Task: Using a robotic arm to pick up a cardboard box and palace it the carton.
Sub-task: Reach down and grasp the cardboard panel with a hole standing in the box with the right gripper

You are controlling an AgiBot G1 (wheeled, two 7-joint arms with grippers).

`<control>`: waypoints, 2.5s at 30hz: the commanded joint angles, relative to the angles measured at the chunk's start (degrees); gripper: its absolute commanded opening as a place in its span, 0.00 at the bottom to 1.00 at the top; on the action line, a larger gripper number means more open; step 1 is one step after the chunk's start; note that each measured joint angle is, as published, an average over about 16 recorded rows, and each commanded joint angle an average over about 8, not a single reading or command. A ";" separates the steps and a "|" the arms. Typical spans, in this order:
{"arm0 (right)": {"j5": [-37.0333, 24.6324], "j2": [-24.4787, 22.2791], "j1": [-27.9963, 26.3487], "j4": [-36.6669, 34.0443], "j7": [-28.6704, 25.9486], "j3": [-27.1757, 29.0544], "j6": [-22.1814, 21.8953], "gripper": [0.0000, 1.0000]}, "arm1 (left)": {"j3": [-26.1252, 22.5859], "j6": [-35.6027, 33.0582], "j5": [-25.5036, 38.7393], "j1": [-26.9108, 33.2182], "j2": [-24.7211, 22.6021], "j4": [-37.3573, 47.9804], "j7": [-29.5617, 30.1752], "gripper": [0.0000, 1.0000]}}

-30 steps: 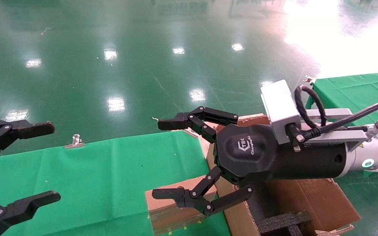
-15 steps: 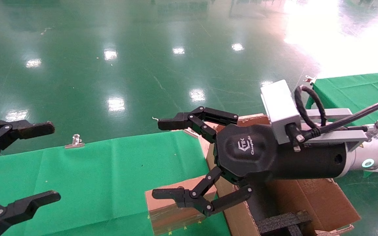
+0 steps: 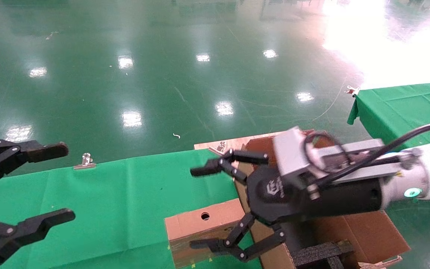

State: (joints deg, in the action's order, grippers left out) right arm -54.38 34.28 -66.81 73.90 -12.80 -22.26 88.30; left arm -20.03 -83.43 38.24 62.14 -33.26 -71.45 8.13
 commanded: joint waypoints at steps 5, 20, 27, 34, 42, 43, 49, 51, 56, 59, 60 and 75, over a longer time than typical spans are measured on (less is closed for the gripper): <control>-10.46 1.47 -5.22 -0.50 -0.86 -5.78 1.63 1.00 | 0.00 0.00 0.00 0.00 0.00 0.00 0.00 0.00; -26.43 10.82 -16.98 -9.21 4.19 -19.64 1.73 1.00 | -0.01 0.00 0.00 0.00 0.00 0.00 0.00 0.00; -32.89 15.62 -22.58 -14.41 6.13 -25.51 1.91 1.00 | -0.01 0.00 0.00 0.00 0.00 0.00 0.00 0.00; -37.00 19.81 -26.84 -18.60 8.23 -30.94 2.04 1.00 | -0.01 0.00 -0.01 0.00 0.00 0.00 0.00 0.44; -37.98 22.61 -29.29 -21.62 10.36 -35.42 2.08 0.50 | -0.01 0.01 -0.02 0.00 0.01 0.01 -0.01 1.00; -37.93 22.77 -29.46 -21.89 10.47 -35.71 2.08 0.38 | -0.01 0.01 -0.02 0.00 0.01 0.01 -0.01 1.00; -37.86 23.11 -29.89 -22.46 10.72 -36.36 2.09 0.00 | 0.00 0.02 -0.03 -0.01 0.01 0.02 -0.01 1.00; -37.82 23.03 -29.82 -22.35 10.70 -36.23 2.09 0.00 | 0.00 0.02 -0.03 -0.01 0.01 0.02 -0.01 1.00; -37.76 22.84 -29.61 -22.08 10.61 -35.90 2.08 0.00 | 0.00 0.02 -0.03 -0.01 0.01 0.02 -0.01 1.00; -37.73 22.76 -29.51 -21.95 10.55 -35.76 2.08 0.00 | 0.00 0.02 -0.03 -0.01 0.01 0.02 -0.01 1.00; -37.72 22.73 -29.48 -21.92 10.54 -35.72 2.08 0.00 | 0.00 0.02 -0.03 -0.01 0.01 0.02 -0.01 1.00; -37.65 22.55 -29.24 -21.64 10.41 -35.39 2.08 0.00 | 0.00 0.02 -0.03 -0.01 0.01 0.02 -0.01 1.00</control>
State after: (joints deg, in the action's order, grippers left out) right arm -92.02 56.84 -96.05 52.25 -2.39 -57.66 90.34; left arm -20.03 -83.41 38.21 62.13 -33.25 -71.43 8.13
